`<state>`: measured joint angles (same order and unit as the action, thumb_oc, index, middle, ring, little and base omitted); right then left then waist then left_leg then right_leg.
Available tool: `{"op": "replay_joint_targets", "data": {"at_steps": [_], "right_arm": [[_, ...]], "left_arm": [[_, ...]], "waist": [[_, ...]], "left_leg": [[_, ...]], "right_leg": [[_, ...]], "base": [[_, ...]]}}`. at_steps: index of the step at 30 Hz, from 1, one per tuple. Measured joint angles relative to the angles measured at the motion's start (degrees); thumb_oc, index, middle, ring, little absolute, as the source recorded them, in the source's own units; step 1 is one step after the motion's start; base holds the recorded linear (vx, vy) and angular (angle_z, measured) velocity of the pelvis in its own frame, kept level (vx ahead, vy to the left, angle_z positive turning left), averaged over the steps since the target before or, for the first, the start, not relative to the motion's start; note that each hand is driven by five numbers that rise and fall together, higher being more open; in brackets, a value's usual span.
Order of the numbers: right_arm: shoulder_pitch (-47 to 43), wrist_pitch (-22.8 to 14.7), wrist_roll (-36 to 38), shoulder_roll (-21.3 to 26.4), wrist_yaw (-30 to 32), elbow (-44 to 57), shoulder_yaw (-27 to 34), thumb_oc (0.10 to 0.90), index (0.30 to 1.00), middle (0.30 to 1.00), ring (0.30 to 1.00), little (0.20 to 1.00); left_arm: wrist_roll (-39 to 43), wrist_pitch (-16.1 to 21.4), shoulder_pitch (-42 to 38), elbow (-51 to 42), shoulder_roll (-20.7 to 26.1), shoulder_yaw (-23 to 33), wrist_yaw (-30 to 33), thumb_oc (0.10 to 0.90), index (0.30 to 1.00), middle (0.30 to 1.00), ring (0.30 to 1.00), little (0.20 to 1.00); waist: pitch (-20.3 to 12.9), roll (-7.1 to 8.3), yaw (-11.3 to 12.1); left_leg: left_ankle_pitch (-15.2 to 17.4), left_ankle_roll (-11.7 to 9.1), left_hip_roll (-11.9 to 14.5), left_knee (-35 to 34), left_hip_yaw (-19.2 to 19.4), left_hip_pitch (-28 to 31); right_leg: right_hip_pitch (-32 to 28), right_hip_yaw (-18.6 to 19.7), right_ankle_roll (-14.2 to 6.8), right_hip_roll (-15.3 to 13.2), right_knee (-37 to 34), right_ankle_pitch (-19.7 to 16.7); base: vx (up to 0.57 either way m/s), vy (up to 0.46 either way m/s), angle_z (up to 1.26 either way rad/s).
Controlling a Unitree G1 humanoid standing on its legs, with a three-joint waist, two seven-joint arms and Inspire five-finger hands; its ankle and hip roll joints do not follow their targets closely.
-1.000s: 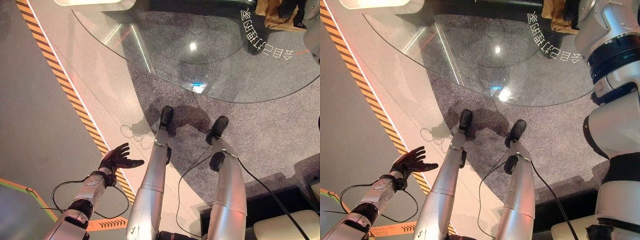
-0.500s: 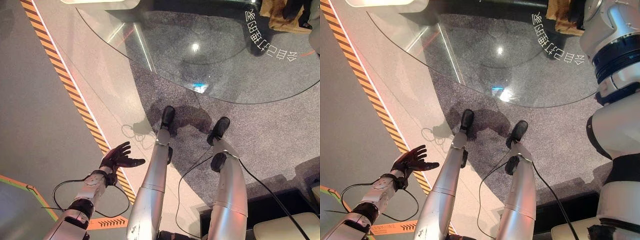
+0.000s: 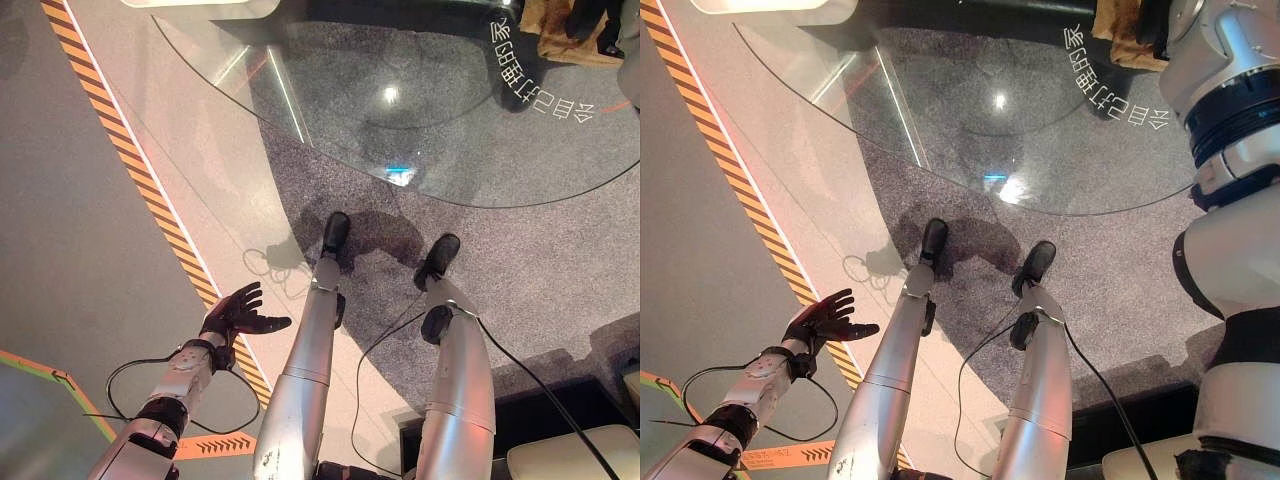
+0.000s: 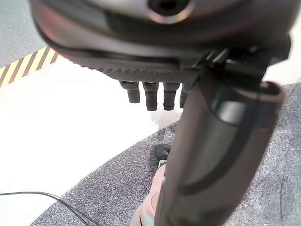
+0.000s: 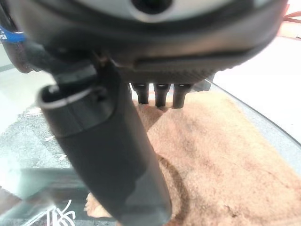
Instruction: Wipe the table with a cloth and put it in the basket.
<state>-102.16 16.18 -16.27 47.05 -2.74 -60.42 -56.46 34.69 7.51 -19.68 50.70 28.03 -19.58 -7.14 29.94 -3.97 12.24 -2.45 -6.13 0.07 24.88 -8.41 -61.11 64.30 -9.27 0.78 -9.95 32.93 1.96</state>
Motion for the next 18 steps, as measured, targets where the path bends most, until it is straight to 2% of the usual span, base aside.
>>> {"op": "replay_joint_targets", "data": {"at_steps": [18], "right_arm": [[0.0, -0.01, -0.1, 0.04, -0.26, -0.01, -0.01, 0.1, 0.3, 0.3, 0.3, 0.2]], "left_arm": [[0.0, -0.02, 0.0, -0.02, 0.0, 0.0, -0.02, 0.8, 0.9, 0.9, 0.9, 0.9]], "waist": [[0.0, 0.0, 0.0]], "left_leg": [[-0.39, 0.0, 0.02, -0.58, -0.01, 0.24]], "right_leg": [[-0.14, -0.06, -0.27, -0.03, -0.27, -0.4]], "base": [[0.0, 0.0, 0.0]]}}
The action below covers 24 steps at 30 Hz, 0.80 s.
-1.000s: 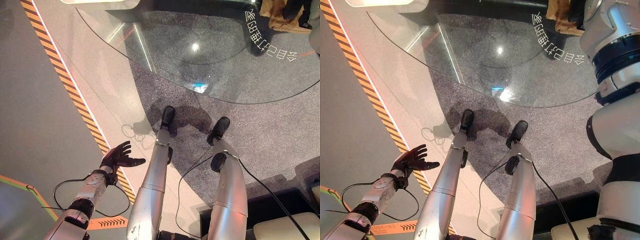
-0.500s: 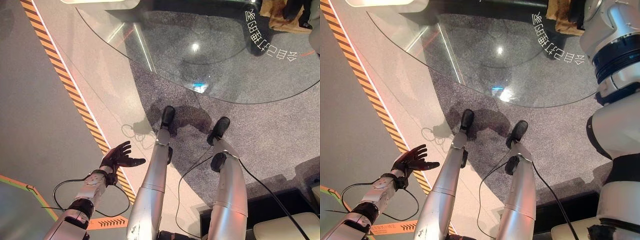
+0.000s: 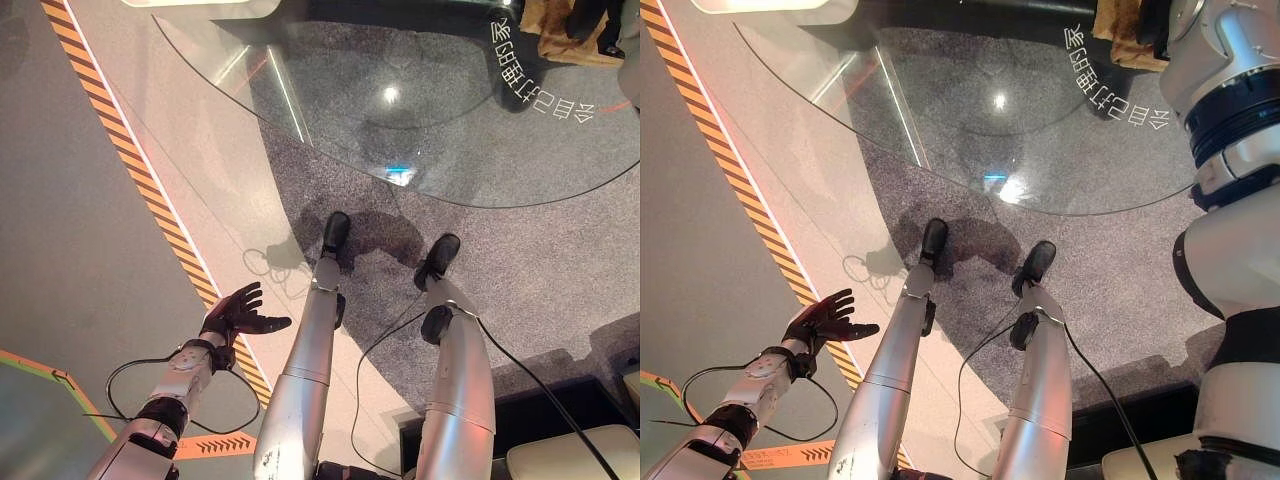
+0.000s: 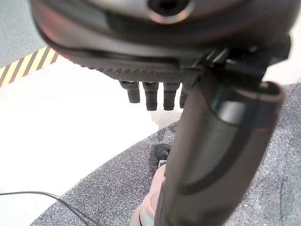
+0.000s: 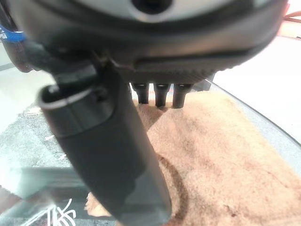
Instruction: Wipe the table with a cloth and put it in the basket.
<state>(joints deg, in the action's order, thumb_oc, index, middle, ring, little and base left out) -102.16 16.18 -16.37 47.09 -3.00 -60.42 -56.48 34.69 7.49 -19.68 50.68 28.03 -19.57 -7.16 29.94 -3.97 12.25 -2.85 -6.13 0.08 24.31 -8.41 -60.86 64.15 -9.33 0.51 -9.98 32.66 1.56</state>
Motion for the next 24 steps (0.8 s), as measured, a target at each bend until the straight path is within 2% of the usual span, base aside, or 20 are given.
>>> {"op": "replay_joint_targets", "data": {"at_steps": [24], "right_arm": [[0.0, -0.3, 0.01, 0.0, -0.99, -0.5, -0.02, 0.1, 0.3, 0.3, 0.3, 0.2]], "left_arm": [[0.0, 0.01, 0.01, -0.02, 0.0, 0.0, -0.79, 0.8, 0.9, 0.9, 0.9, 0.9]], "waist": [[0.0, 0.0, 0.03]], "left_leg": [[-0.7, 0.13, 0.02, -1.58, 0.0, 1.09]], "right_leg": [[-0.88, -0.1, -0.07, -0.01, -1.08, -0.38]], "base": [[0.0, 0.0, 0.0]]}}
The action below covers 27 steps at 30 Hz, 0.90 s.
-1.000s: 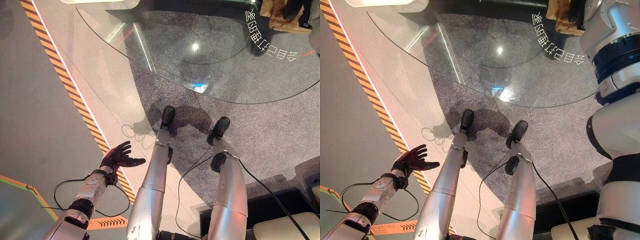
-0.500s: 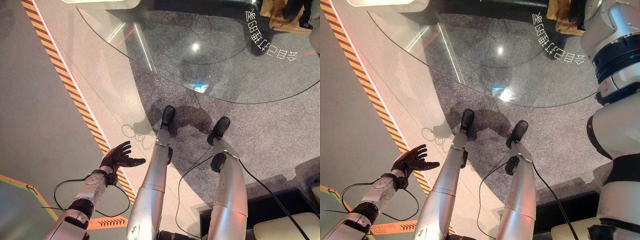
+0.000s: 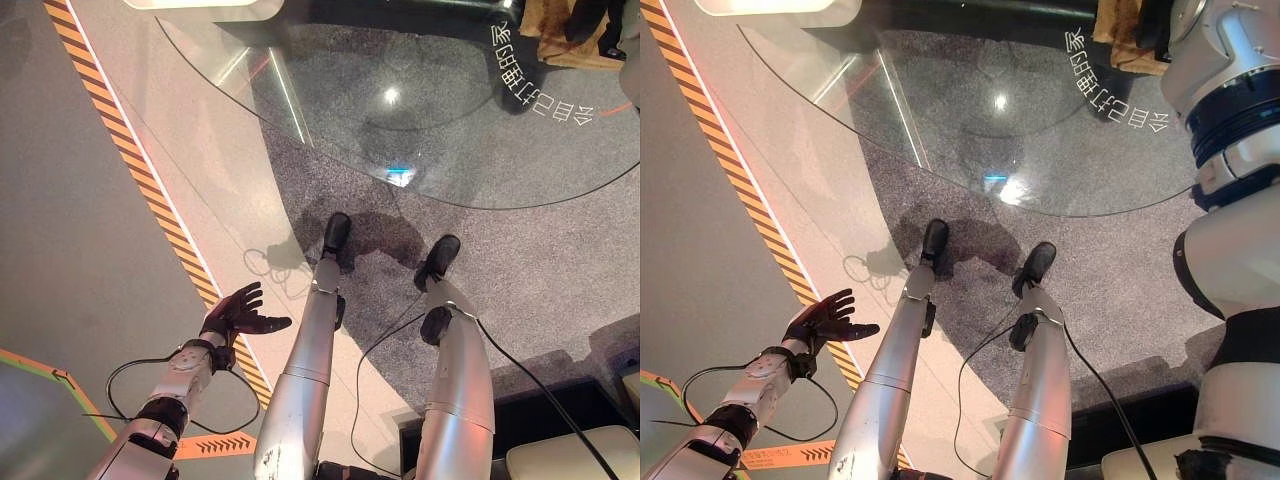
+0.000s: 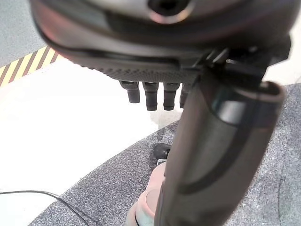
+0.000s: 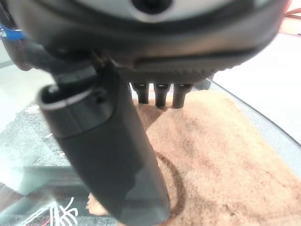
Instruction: Wipe the table with a cloth and put it in the basket.
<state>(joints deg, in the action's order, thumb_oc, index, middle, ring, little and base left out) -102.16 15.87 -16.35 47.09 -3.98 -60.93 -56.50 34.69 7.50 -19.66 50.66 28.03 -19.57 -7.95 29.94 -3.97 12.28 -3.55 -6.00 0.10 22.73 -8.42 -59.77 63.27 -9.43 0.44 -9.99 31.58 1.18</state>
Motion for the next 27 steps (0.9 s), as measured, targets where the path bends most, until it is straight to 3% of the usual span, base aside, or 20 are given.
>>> {"op": "replay_joint_targets", "data": {"at_steps": [27], "right_arm": [[-1.52, -0.02, -1.67, 0.14, 0.06, -0.11, -0.01, 0.1, 0.3, 0.3, 0.3, 0.2]], "left_arm": [[0.0, -0.04, 0.0, -0.02, 0.0, 0.01, -0.29, 0.8, 0.9, 0.9, 0.9, 0.9]], "waist": [[0.0, 0.0, -0.02]], "left_leg": [[-0.38, 0.01, 0.07, -0.83, -0.05, 0.04]], "right_leg": [[-0.13, -0.23, -0.13, 0.03, -0.88, -0.35]], "base": [[0.0, 0.0, 0.0]]}}
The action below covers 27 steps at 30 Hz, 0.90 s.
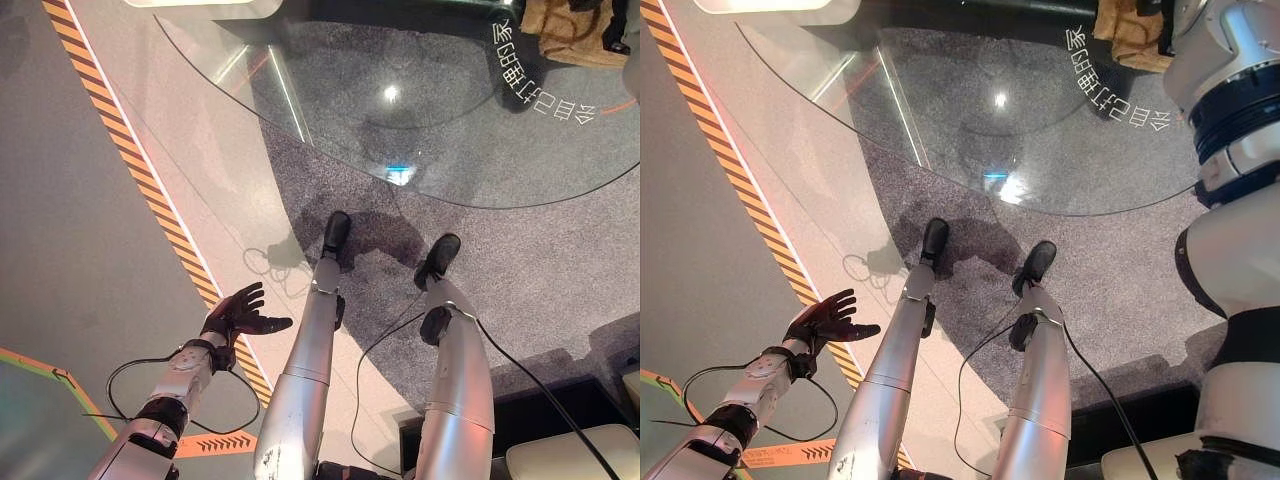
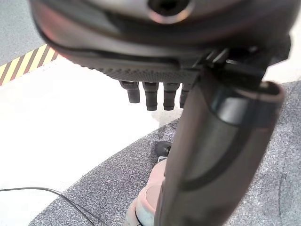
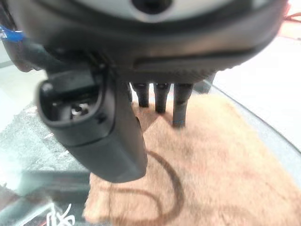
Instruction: Wipe the table with a cloth and put it in the basket.
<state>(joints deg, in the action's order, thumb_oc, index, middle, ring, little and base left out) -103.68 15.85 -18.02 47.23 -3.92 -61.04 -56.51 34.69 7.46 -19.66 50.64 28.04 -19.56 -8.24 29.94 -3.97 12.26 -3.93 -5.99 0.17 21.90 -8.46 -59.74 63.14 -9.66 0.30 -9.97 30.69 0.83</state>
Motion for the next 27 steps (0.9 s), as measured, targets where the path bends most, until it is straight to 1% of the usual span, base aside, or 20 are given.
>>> {"op": "replay_joint_targets", "data": {"at_steps": [6, 13, 27], "right_arm": [[-1.34, -0.08, 0.02, -0.05, -0.08, -0.01, 0.01, 0.1, 0.3, 0.3, 0.3, 0.2], [-0.6, -1.08, 0.02, -0.58, -1.2, -0.06, -0.06, 0.1, 0.3, 0.3, 0.3, 0.2], [0.06, -1.25, -0.55, -1.62, -2.75, -0.07, -0.16, 0.1, 0.3, 0.3, 0.3, 0.2]], "left_arm": [[0.0, 0.0, 0.0, -0.01, 0.0, 0.0, -0.01, 0.8, 0.9, 0.9, 0.9, 0.9], [0.0, -0.01, 0.0, -0.02, 0.0, 0.0, -0.01, 0.8, 0.9, 0.9, 0.9, 0.9], [-0.01, -0.75, 0.0, -0.02, 0.02, 0.0, -0.05, 0.8, 0.9, 0.9, 0.9, 0.9]], "waist": [[0.0, 0.0, 0.04], [0.0, 0.0, 0.15], [0.0, -0.01, 0.15]], "left_leg": [[0.0, 0.0, 0.0, -0.04, -0.02, 0.08], [-0.07, -0.06, 0.01, -0.49, -0.11, 0.25], [-0.27, -0.16, 0.19, -0.87, -0.15, 0.65]], "right_leg": [[-0.18, -0.11, -0.05, -0.02, -0.11, 0.03], [-0.32, -0.32, -0.06, -0.05, -0.37, 0.03], [-0.7, -0.72, -0.04, -0.05, -0.65, 0.01]], "base": [[0.0, 0.0, 0.0], [0.0, 0.0, 0.0], [0.0, 0.0, 0.0]]}}
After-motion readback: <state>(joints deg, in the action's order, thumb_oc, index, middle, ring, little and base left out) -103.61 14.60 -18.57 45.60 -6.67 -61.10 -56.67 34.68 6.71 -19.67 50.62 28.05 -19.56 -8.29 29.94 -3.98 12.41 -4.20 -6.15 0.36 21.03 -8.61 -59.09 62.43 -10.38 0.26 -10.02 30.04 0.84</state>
